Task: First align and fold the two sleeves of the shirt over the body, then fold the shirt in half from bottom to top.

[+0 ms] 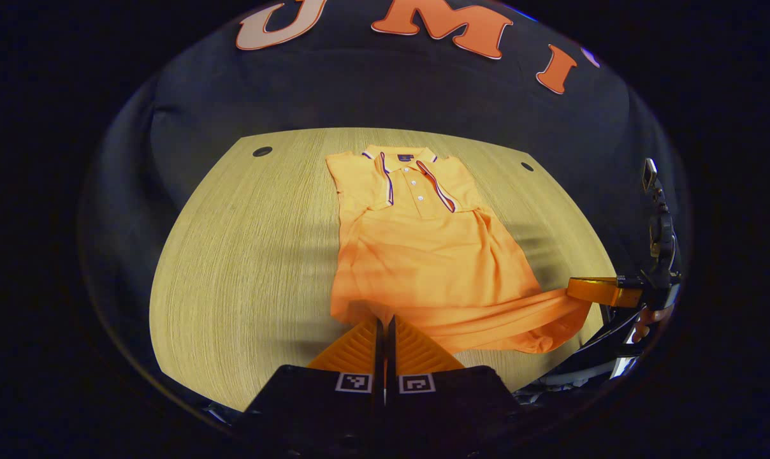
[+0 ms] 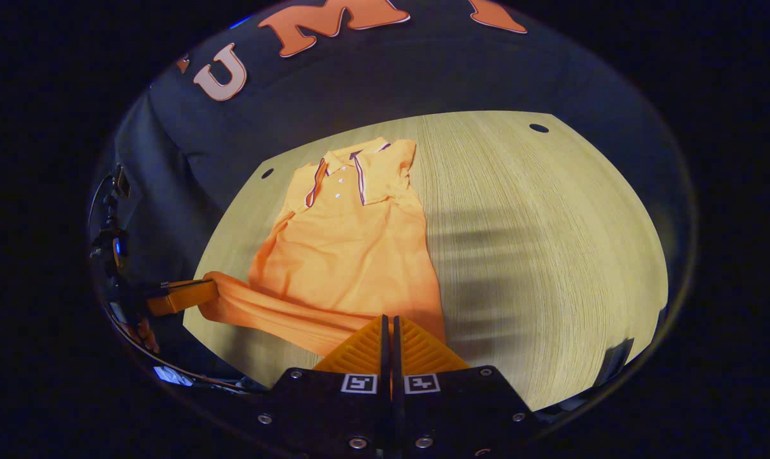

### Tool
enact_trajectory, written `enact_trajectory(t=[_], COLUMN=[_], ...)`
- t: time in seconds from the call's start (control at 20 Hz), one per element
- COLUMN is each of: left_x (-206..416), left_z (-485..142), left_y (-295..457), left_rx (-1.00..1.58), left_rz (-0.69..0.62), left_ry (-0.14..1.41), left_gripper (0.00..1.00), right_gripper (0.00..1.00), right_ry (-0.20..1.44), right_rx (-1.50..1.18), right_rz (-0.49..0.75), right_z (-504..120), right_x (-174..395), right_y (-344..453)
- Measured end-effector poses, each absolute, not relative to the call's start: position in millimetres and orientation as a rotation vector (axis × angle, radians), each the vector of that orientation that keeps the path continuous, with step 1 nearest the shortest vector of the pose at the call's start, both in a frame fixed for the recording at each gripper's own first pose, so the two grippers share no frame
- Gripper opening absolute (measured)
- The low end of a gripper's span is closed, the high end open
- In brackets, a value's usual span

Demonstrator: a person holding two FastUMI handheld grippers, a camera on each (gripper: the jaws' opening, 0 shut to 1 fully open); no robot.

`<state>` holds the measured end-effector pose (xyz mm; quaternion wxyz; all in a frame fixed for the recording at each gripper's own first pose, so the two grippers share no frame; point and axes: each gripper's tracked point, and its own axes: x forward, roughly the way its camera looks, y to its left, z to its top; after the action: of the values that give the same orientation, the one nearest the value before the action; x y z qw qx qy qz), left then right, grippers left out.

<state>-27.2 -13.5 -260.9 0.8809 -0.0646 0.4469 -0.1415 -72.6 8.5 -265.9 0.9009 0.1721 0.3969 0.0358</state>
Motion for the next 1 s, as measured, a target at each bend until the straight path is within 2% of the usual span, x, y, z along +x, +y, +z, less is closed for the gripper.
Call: enact_trajectory(t=[0.55, 1.0], left_x=[29, 109], left_z=[-226, -209], left_y=[-5, -5], left_rx=[-0.126, -0.119], left_rz=[-0.32, -0.355], left_ry=[0.846, 0.795], left_gripper=[0.01, 0.01], right_gripper=[0.01, 0.01], right_ry=[0.715, 0.675], right_rx=[0.267, 0.17], right_rz=[0.074, 0.07], right_z=[-210, -175], right_x=[-5, 71], right_y=[-2, -5])
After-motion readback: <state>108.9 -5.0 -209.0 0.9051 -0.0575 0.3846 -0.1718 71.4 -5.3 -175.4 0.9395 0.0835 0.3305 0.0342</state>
